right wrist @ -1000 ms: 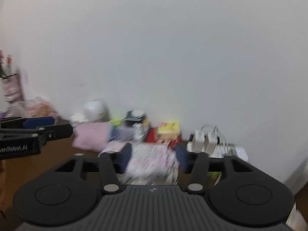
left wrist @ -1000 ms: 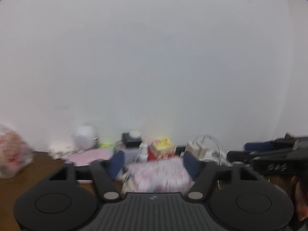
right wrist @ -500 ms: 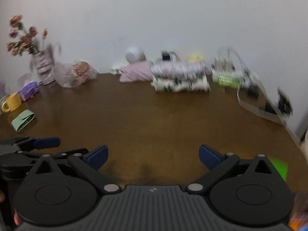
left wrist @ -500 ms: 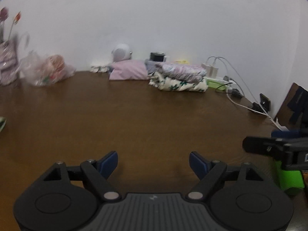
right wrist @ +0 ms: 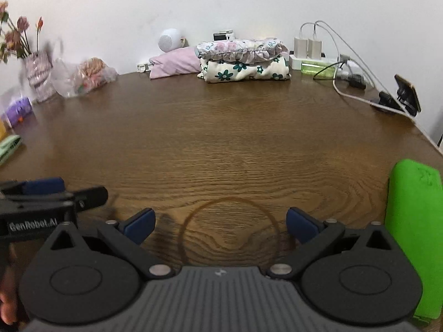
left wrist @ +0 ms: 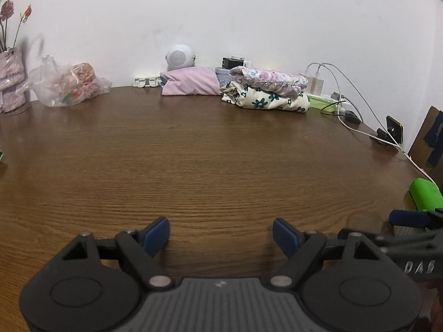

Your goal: Fold clothes

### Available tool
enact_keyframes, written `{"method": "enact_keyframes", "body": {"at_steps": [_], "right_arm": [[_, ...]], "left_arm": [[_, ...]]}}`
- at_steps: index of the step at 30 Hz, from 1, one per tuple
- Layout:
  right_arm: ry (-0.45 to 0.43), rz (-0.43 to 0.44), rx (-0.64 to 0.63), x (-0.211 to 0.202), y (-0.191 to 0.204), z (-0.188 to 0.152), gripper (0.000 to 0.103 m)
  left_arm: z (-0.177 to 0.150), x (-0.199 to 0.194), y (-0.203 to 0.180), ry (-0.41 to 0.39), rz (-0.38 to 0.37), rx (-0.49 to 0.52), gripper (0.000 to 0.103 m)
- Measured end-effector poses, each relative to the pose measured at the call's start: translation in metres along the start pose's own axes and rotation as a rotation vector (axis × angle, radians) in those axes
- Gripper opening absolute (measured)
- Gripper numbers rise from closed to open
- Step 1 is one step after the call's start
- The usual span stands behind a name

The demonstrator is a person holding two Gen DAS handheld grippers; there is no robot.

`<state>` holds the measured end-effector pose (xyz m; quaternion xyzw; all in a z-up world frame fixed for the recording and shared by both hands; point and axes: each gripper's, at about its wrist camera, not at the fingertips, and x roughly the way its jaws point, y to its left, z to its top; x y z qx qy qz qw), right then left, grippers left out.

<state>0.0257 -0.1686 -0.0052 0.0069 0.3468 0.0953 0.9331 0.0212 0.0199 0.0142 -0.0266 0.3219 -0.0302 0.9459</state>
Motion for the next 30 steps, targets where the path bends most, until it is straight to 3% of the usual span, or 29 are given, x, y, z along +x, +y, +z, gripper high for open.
{"method": "enact_keyframes", "body": {"at_steps": [6, 12, 19, 30], "right_arm": [[0.002, -0.054, -0.028, 0.0015, 0.0054, 0.0002, 0.102], [-0.002, -0.072, -0.018, 0.0023, 0.0068, 0.0006, 0.102], [-0.001, -0.059, -0.029, 0.0016, 0.0051, -0.0001, 0.102], [-0.002, -0.06, -0.03, 0.0016, 0.0051, -0.0006, 0.102]], "left_arm": [[0.0007, 0.0018, -0.0001, 0.016, 0.044, -0.007, 0.098], [0.0004, 0.0054, -0.0055, 0.043, 0.114, 0.024, 0.103], [-0.0035, 0.0017, -0.0008, 0.041, 0.163, -0.011, 0.103], [-0.0069, -0.0033, 0.0002, 0.041, 0.16, -0.004, 0.103]]}}
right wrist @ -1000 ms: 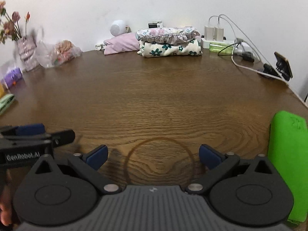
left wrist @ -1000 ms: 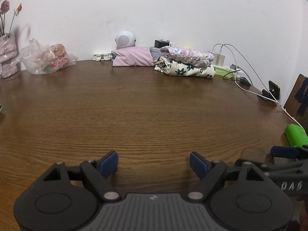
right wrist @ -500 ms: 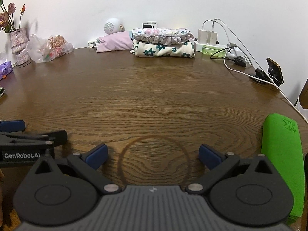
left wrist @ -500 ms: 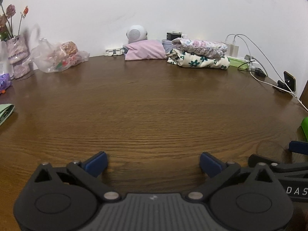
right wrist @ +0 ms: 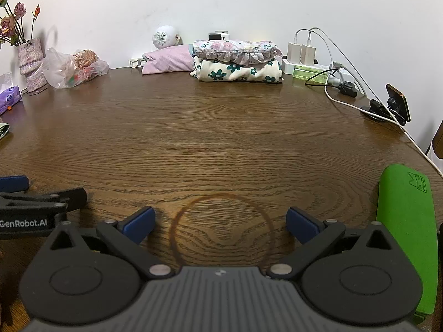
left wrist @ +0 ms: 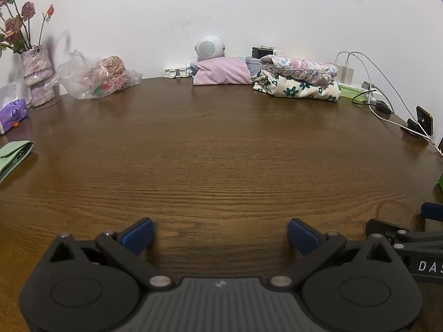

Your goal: Fold clothes

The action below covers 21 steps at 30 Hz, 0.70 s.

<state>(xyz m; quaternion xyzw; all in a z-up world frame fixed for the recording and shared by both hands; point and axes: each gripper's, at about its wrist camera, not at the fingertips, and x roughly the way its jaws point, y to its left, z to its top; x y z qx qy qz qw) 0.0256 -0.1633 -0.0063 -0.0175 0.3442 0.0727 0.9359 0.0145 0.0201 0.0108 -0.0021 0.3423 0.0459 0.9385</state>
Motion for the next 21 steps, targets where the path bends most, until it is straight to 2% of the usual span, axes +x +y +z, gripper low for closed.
{"method": "enact_keyframes", "body": {"at_steps": [21], "right_arm": [[-0.001, 0.0, 0.0, -0.0001, 0.0005, 0.0, 0.102]], "left_arm": [[-0.001, 0.0002, -0.0035, 0.0, -0.018, 0.011, 0.103]]}}
